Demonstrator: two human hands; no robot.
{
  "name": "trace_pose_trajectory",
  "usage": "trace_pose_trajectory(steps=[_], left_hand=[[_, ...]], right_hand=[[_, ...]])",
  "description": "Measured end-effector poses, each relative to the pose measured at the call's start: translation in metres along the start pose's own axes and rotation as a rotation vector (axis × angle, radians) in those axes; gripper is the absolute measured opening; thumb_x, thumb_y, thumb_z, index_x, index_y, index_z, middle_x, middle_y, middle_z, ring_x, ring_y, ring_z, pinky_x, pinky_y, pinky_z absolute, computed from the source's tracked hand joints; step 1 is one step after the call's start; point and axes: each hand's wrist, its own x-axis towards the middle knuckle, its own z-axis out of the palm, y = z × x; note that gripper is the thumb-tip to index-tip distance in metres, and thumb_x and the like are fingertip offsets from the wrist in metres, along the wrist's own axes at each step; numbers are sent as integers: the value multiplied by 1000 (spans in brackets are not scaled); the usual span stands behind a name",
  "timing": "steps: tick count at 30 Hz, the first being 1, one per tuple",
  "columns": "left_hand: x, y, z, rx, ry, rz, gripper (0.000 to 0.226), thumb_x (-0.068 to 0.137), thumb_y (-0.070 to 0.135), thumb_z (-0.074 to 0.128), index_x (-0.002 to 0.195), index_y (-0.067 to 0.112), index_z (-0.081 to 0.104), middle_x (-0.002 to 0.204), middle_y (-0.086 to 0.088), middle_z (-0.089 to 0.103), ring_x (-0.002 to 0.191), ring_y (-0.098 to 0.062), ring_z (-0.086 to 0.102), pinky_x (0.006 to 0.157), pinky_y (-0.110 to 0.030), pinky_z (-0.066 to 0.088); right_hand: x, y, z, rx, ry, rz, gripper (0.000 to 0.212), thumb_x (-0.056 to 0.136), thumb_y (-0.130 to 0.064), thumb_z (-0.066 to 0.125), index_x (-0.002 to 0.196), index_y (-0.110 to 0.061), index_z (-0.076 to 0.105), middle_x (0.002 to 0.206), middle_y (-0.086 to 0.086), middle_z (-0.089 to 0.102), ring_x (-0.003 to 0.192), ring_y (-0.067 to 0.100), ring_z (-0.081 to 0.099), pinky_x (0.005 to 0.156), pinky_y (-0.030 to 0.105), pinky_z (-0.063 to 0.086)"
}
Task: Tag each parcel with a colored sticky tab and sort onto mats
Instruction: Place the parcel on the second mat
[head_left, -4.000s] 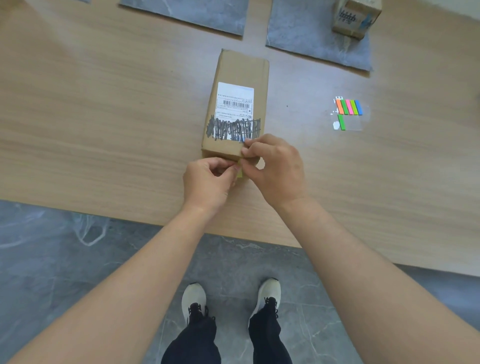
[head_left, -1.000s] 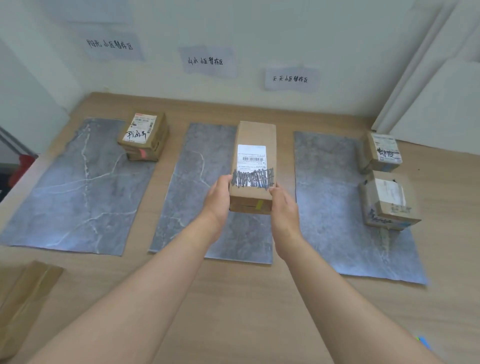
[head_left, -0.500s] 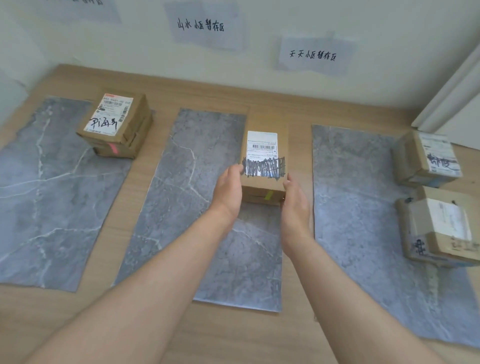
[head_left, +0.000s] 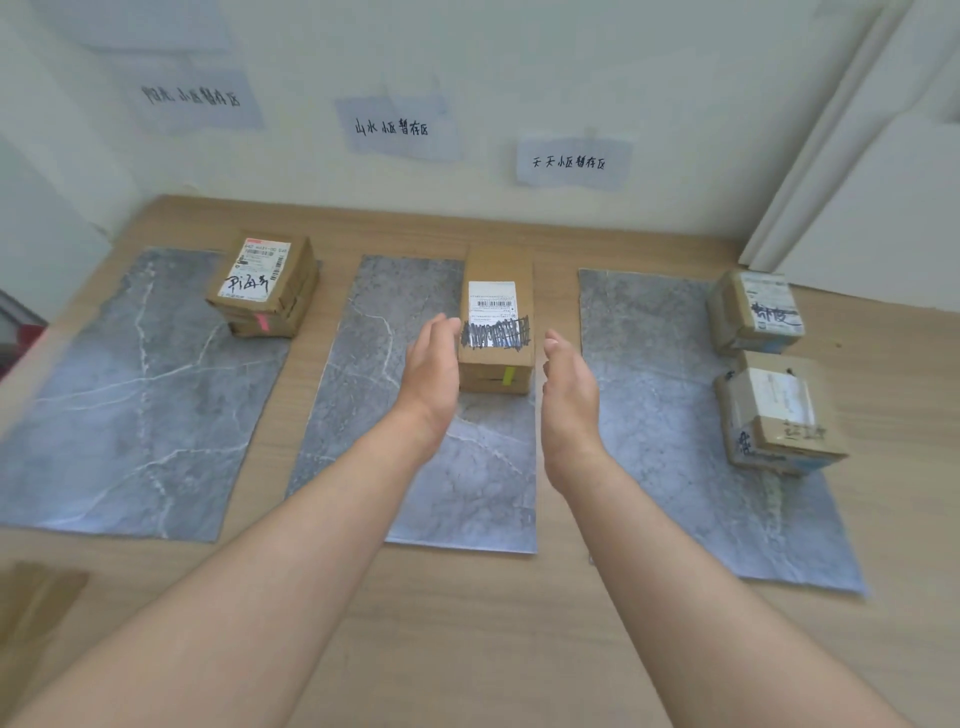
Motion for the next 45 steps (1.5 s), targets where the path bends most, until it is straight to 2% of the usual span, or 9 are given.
trace_pose_trajectory(steps=[6,12,15,18,24,29,36,41,45], left_hand=[[-90,30,-26,-19,-32,47,20,103,44,36,113,38,52,129,14,46,125,-10,40,110,-35,30],[-179,38,-53,-67,-28,100,49,101,49,36,146,32,46,155,7,38,142,-13,33,118,-39,26],[-222,41,-69,-104,-36,95,53,99,52,38,147,32,45,155,7,38,143,-14,34,119,-42,26],[-258,41,-88,-135,-41,111,52,100,50,39,147,30,45,154,6,41,142,-16,38,120,-43,27],[-313,36,-146,-150,-97,147,53,97,53,39,145,32,47,151,8,43,143,-18,36,121,-45,24],[-349,30,-226,-93,-94,158,79,66,78,43,136,44,54,139,15,50,135,-16,43,119,-45,28],[-398,31,-319,-132,-136,209,51,100,50,38,146,28,47,151,5,43,141,-16,36,122,-43,23],[-420,30,-374,-126,-59,242,37,92,61,38,115,42,60,137,9,50,134,-17,42,120,-45,26],[-430,21,-415,-131,39,209,69,83,65,40,143,33,50,150,7,46,142,-20,36,118,-45,25]], right_hand=[[-82,-30,-8,29,-56,-81,45,99,-41,48,137,-22,62,137,-8,63,131,8,54,118,36,37],[-175,-51,-24,13,-98,-142,46,88,-49,47,121,-27,69,124,-6,69,126,13,57,110,31,41],[-219,-61,-28,17,-109,-147,38,97,-41,48,112,-11,67,124,11,65,123,28,56,95,29,45],[-265,-68,-25,21,-91,-140,44,102,-35,47,122,1,60,137,24,52,125,41,49,108,51,40],[-349,-69,-1,24,-32,-147,49,103,-33,48,131,7,52,141,24,46,122,40,50,113,53,32],[-422,-56,45,35,-34,-192,41,99,-41,52,129,-17,66,132,-1,64,117,7,55,82,16,36],[-498,-45,115,72,-50,-224,37,98,-41,52,118,-14,68,108,-11,63,110,13,58,87,25,43],[-526,-41,156,26,-122,-215,26,102,-34,47,111,-24,70,105,-16,65,116,12,58,97,28,43],[-546,-32,187,18,-222,-217,28,101,-34,45,104,-22,70,117,1,68,123,22,58,93,27,44]])
